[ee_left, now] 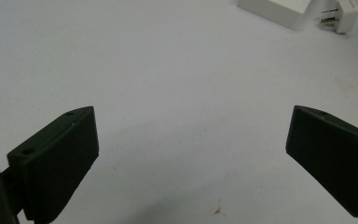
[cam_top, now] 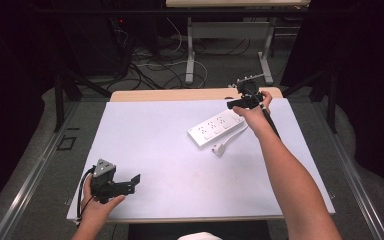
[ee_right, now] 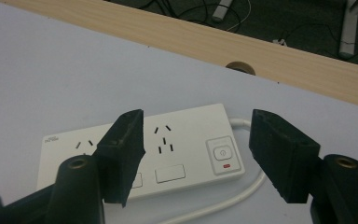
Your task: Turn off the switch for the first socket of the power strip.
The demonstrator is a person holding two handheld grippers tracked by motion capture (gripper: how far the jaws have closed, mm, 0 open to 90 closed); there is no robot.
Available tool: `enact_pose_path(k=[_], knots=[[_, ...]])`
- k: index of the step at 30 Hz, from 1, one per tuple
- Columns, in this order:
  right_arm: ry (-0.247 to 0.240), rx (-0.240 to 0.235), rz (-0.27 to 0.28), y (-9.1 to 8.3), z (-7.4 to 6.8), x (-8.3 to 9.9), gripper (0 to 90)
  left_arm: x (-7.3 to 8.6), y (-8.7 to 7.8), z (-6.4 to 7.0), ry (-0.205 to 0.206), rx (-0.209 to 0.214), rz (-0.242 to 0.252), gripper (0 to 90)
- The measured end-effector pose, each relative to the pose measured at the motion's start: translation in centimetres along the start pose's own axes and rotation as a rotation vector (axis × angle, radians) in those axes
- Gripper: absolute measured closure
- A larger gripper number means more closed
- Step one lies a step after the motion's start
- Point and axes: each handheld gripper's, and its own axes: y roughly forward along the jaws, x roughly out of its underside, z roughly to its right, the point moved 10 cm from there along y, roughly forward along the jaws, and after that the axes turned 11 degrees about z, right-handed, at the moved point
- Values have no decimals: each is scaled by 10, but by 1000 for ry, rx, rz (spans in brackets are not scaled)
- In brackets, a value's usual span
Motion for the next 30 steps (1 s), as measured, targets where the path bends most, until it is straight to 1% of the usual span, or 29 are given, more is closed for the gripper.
enact_pose_path(k=[4,7,15,16,17,18,19,20,21,22,23,24,25,26,30], knots=[[-4,-3,-3,5,-1,2,362,0,0,0,2,1,0,23],[4,-1,-7,8,-2,4,382,0,0,0,3,0,3,23],[28,3,3,14,-3,9,426,0,1,0,2,1,2,25],[28,11,5,15,-2,10,432,0,1,0,1,1,2,26],[19,10,-1,16,-2,11,434,0,1,0,0,1,2,26],[31,5,-16,17,-3,14,433,0,1,-1,1,1,3,26],[29,0,-35,18,-4,17,441,0,0,-1,1,1,0,26],[32,-1,-46,19,-5,19,463,0,1,-1,-3,1,3,26],[12,0,-62,21,-5,23,498,0,0,-1,0,1,3,26],[12,0,-62,21,-5,23,498,0,0,-1,-5,1,5,26],[1,-1,-72,23,-6,27,524,0,0,-1,-6,1,6,26],[1,-1,-72,23,-6,27,524,0,0,-1,-5,0,5,26],[3,-1,-76,24,-7,28,546,0,0,-2,-1,1,0,27],[1,-9,-89,26,-7,32,560,0,0,-2,-2,1,0,28],[5,-4,-105,28,-7,37,579,0,0,-2,-4,1,3,28]])
